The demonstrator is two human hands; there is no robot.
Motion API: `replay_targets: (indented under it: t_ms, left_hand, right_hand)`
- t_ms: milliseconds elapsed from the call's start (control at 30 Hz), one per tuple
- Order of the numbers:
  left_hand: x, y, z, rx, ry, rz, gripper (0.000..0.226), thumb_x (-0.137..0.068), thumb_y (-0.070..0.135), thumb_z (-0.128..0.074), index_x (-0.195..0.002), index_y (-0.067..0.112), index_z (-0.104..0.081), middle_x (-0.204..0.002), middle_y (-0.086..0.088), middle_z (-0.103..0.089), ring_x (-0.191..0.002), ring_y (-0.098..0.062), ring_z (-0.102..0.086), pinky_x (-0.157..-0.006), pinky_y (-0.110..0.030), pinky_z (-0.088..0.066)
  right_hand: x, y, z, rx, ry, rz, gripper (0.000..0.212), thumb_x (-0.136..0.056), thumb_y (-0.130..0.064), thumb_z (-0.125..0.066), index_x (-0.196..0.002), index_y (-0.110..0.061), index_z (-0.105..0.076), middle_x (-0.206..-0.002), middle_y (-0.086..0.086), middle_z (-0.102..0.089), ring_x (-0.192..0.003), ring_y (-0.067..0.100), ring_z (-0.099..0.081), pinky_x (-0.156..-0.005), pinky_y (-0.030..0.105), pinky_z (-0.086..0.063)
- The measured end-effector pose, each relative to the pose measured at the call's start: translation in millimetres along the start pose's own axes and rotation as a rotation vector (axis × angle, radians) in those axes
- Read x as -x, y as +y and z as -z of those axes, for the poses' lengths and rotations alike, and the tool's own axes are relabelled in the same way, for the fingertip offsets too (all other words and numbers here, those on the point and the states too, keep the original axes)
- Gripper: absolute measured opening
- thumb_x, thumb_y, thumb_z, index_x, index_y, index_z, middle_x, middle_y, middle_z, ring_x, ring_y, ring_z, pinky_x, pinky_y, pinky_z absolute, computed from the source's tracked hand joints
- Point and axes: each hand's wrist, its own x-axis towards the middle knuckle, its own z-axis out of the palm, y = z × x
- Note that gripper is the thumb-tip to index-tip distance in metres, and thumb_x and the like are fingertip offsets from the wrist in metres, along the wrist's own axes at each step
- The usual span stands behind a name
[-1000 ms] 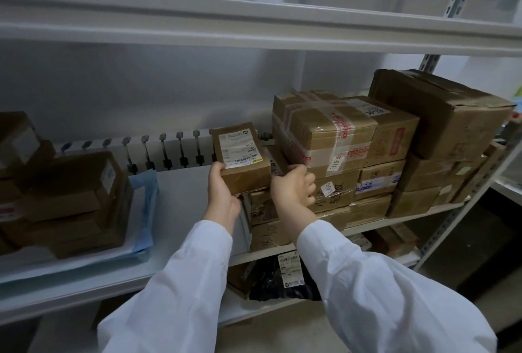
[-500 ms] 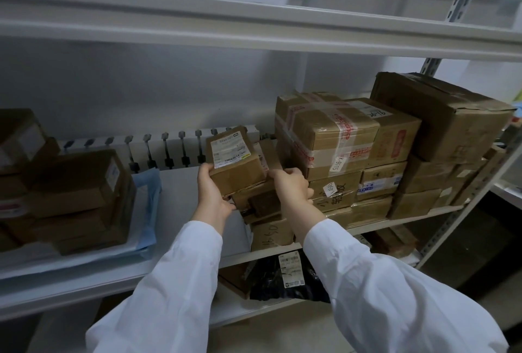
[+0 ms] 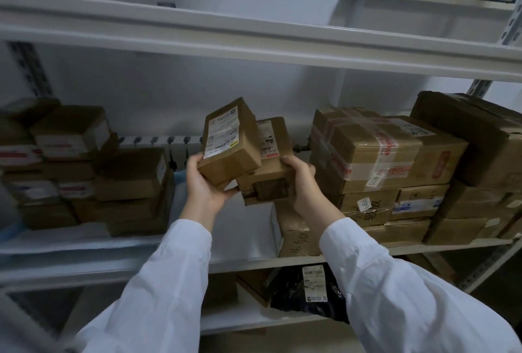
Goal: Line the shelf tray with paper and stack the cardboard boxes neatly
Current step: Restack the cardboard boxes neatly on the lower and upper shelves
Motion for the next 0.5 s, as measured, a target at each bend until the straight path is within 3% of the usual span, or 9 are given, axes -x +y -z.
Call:
replay_targets:
  t_ms: [100, 200, 267, 333, 500]
  left_hand:
    - [5, 24, 16, 0.037, 0.001, -0.045, 0.042, -0.088, 0.045, -0.044, -0.119, 0.023, -0.059, -0.12, -0.015, -0.063, -0.112, -0.034, -0.057, -0.096, -0.057, -0.043]
    - [15, 49, 29, 0.109, 0.024, -0.083, 0.039, -0.088, 0.043, -0.046, -0.118, 0.021, -0.057, -0.118, -0.017, -0.062, -0.11, -0.035, -0.059, -0.091, -0.051, -0.05]
    - [22, 67, 36, 0.162, 0.046, -0.113, 0.035, -0.089, 0.042, -0.047, -0.115, 0.02, -0.056, -0.115, -0.018, -0.062, -0.106, -0.035, -0.06, -0.085, -0.047, -0.054]
    - [29, 86, 43, 0.188, 0.073, -0.151, 0.036, -0.089, 0.04, -0.048, -0.118, 0.019, -0.054, -0.113, -0.017, -0.061, -0.103, -0.034, -0.061, -0.078, -0.044, -0.055]
    - [41, 134, 59, 0.129, 0.094, -0.205, 0.033, -0.09, 0.036, -0.054, -0.116, 0.016, -0.053, -0.115, -0.019, -0.061, -0.104, -0.034, -0.061, -0.087, -0.047, -0.053]
  right_hand:
    - [2, 2, -19, -0.062, -0.03, -0.088, 0.074, -0.069, -0.055, -0.063, -0.132, -0.023, -0.04, -0.115, 0.012, -0.062, -0.103, 0.03, -0.062, -0.092, 0.047, -0.05]
    - [3, 4, -33, -0.119, -0.104, -0.099, 0.029, -0.089, -0.047, -0.05, -0.102, -0.022, -0.054, -0.106, 0.011, -0.063, -0.103, 0.028, -0.061, -0.098, 0.047, -0.047]
    - [5, 5, -49, -0.154, -0.153, -0.093, 0.021, -0.093, -0.044, -0.045, -0.09, -0.024, -0.054, -0.098, 0.009, -0.064, -0.097, 0.026, -0.061, -0.098, 0.046, -0.047]
    - [10, 5, -73, -0.171, -0.206, -0.078, 0.021, -0.094, -0.043, -0.044, -0.092, -0.025, -0.054, -0.095, 0.007, -0.064, -0.092, 0.023, -0.061, -0.099, 0.046, -0.047]
    - [18, 14, -132, -0.152, -0.279, -0.032, 0.029, -0.094, -0.044, -0.046, -0.113, -0.023, -0.056, -0.099, 0.005, -0.067, -0.087, 0.019, -0.063, -0.094, 0.041, -0.05]
